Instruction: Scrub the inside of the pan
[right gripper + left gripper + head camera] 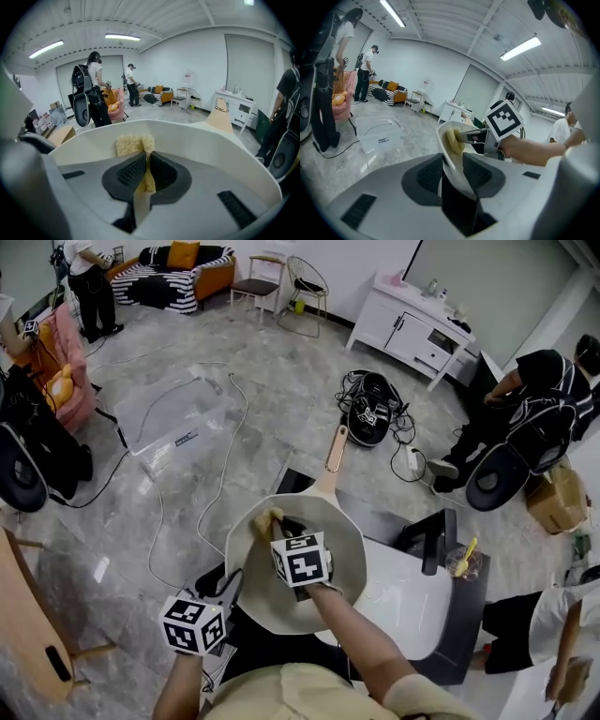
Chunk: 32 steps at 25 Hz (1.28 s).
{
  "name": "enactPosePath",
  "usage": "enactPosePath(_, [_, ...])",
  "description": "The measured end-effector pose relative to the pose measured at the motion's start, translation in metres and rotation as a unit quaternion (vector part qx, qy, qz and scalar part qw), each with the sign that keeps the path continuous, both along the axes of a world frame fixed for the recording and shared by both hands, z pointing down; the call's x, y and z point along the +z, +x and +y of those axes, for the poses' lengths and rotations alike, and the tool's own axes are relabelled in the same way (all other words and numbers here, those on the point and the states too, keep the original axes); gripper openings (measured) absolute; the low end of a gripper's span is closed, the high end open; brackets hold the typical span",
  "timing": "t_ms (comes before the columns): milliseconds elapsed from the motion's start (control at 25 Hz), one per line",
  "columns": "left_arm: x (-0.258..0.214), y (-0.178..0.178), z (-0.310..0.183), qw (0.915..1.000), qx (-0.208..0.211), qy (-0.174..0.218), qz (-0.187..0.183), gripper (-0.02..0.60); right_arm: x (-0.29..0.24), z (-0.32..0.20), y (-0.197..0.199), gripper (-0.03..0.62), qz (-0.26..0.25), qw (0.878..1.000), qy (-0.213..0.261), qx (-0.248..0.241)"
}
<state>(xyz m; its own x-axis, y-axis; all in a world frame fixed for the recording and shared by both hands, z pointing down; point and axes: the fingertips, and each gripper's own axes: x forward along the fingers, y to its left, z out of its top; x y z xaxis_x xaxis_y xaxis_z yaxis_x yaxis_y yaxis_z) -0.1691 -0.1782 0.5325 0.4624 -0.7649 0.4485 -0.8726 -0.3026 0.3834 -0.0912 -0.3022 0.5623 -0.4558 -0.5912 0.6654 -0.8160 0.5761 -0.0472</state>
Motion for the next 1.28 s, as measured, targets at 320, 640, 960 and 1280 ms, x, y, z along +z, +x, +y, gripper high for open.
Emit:
enactPosePath(320, [-0.004,-0.001,0.003,1.0,-0.003,0.003,-0.001,0.14,0.001,0.03,-0.032,0.037,0.015,0.993,-0.001,-0.115])
enactPosePath(640, [-0.012,-0.005,0.008,0.9998,-0.012,0.015,-0.005,0.14,0.004,0.065,-0.053,0.037,0.023,0.973,-0.007,-0.229])
enactPosePath(960, [-0.016,-0.01,0.02,0.9991,-0.033,0.024,-0.002,0.14,0.009,0.108,-0.054,0.037,0.062,0.939,-0.027,-0.336])
enactPosePath(1280, [-0.015,-0.012,0.022,0.9989,-0.037,0.023,-0.018,0.14,0.016,0.155,-0.039,0.037,0.135,0.879,-0.038,-0.455])
